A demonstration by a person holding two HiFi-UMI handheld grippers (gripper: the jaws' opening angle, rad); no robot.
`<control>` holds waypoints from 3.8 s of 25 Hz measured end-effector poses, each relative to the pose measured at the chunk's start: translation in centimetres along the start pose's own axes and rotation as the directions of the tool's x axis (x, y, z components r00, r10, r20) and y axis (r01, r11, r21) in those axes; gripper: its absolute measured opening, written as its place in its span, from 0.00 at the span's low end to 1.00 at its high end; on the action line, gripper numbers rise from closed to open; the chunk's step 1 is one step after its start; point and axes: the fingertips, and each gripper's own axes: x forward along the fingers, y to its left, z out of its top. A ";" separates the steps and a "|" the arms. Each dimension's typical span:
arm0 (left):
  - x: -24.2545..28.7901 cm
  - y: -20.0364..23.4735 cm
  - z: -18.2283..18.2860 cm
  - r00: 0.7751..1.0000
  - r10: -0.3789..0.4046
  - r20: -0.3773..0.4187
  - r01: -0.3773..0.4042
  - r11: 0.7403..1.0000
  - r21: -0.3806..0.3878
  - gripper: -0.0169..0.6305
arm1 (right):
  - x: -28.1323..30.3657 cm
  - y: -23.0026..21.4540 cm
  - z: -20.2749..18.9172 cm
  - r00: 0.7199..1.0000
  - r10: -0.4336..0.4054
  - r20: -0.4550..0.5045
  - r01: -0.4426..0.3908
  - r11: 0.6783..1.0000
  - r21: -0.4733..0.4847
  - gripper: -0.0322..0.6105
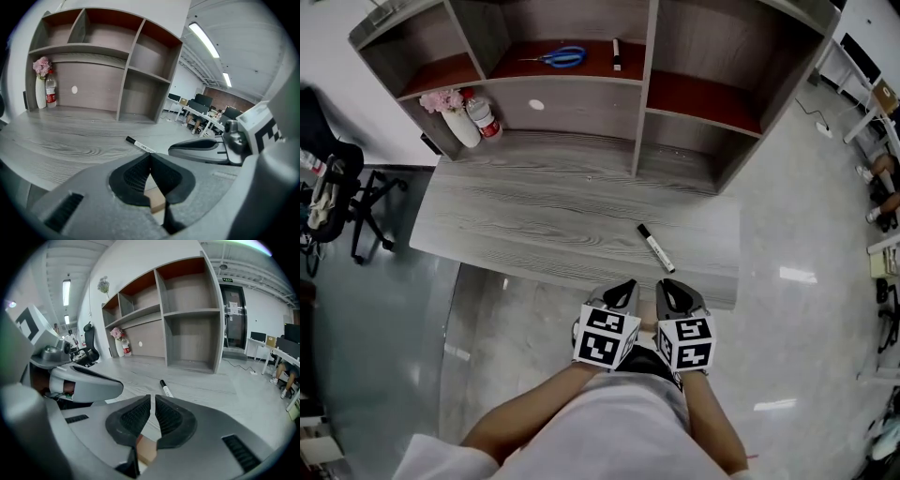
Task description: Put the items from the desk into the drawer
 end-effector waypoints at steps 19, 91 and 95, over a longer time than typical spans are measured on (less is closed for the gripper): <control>4.5 1.8 0.5 0.977 0.188 -0.097 -0.193 0.980 -0.049 0.03 | 9.2 -4.8 -1.5 0.978 0.131 -0.161 -0.150 0.982 -0.115 0.18; -2.4 -0.2 -16.3 0.982 0.079 -0.169 -0.086 0.996 -0.029 0.03 | 4.5 2.9 -19.8 0.983 0.026 -0.182 -0.012 0.997 0.079 0.13; -2.3 0.3 -16.6 0.980 0.092 -0.178 -0.101 0.994 -0.043 0.03 | 5.9 2.6 -20.2 0.977 0.030 -0.211 -0.011 0.996 0.089 0.13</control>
